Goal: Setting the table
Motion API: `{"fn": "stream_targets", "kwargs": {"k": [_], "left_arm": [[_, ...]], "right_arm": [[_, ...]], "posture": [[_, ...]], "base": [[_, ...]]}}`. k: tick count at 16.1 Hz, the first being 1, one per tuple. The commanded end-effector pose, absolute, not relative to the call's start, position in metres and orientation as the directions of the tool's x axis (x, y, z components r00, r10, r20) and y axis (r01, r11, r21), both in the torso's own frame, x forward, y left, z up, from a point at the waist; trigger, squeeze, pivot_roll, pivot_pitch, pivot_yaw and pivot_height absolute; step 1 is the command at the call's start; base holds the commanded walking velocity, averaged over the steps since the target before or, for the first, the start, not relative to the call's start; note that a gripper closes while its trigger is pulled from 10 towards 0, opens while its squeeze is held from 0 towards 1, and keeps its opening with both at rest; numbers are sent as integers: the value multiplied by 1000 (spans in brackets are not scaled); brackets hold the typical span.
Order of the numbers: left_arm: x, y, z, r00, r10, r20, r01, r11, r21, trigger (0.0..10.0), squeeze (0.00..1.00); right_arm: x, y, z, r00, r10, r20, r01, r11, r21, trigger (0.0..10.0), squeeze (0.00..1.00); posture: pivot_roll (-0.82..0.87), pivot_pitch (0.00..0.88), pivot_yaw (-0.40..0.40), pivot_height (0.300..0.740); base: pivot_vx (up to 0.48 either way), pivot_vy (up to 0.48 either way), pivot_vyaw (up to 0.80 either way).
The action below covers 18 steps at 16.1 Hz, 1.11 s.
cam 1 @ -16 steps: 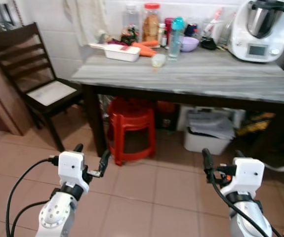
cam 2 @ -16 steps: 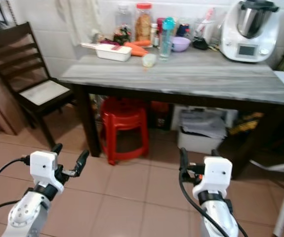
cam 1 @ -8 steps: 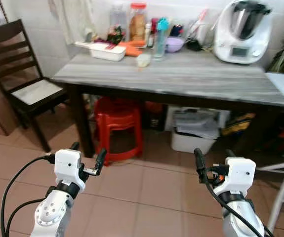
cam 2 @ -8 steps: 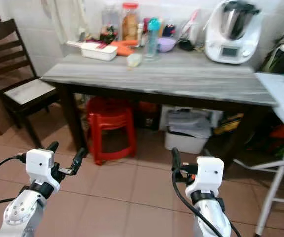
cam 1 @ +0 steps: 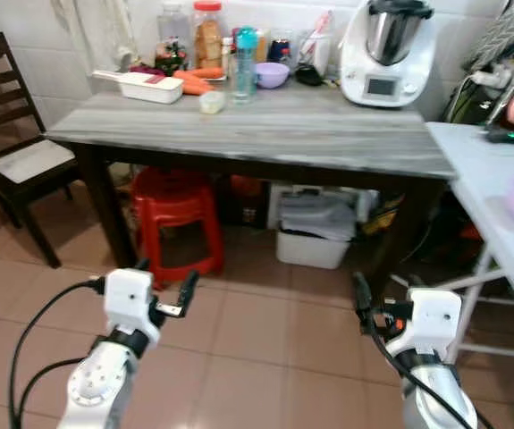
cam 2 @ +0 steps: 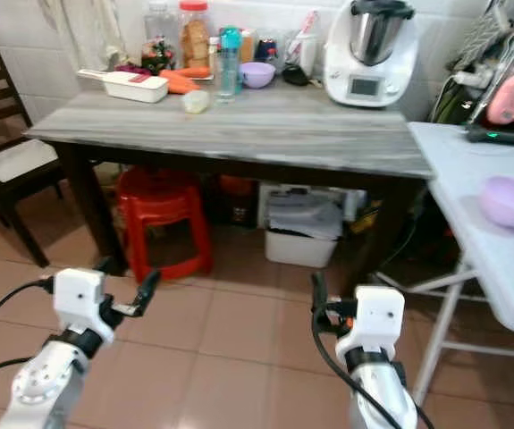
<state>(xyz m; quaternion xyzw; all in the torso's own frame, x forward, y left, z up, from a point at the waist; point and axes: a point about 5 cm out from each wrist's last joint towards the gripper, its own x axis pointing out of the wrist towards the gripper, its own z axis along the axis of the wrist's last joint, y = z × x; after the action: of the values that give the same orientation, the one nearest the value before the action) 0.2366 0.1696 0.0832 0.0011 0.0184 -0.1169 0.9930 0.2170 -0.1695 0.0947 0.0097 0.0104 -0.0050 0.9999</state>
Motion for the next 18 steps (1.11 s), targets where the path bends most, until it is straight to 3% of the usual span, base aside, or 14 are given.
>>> {"fn": "stream_targets", "kwargs": {"k": [1, 18], "left_arm": [[239, 160, 84, 963, -269, -32, 269, 963, -15, 10000, 0], [241, 158, 82, 958, -285, -36, 284, 958, -27, 10000, 0]], "right_arm": [[216, -177, 96, 999, -31, -22, 31, 1000, -4, 10000, 0], [217, -177, 95, 999, -28, -25, 28, 1000, -5, 10000, 0]], "posture": [[57, 0, -15, 740], [56, 0, -22, 740]], "base": [[0, -480, 0], [0, -480, 0]]}}
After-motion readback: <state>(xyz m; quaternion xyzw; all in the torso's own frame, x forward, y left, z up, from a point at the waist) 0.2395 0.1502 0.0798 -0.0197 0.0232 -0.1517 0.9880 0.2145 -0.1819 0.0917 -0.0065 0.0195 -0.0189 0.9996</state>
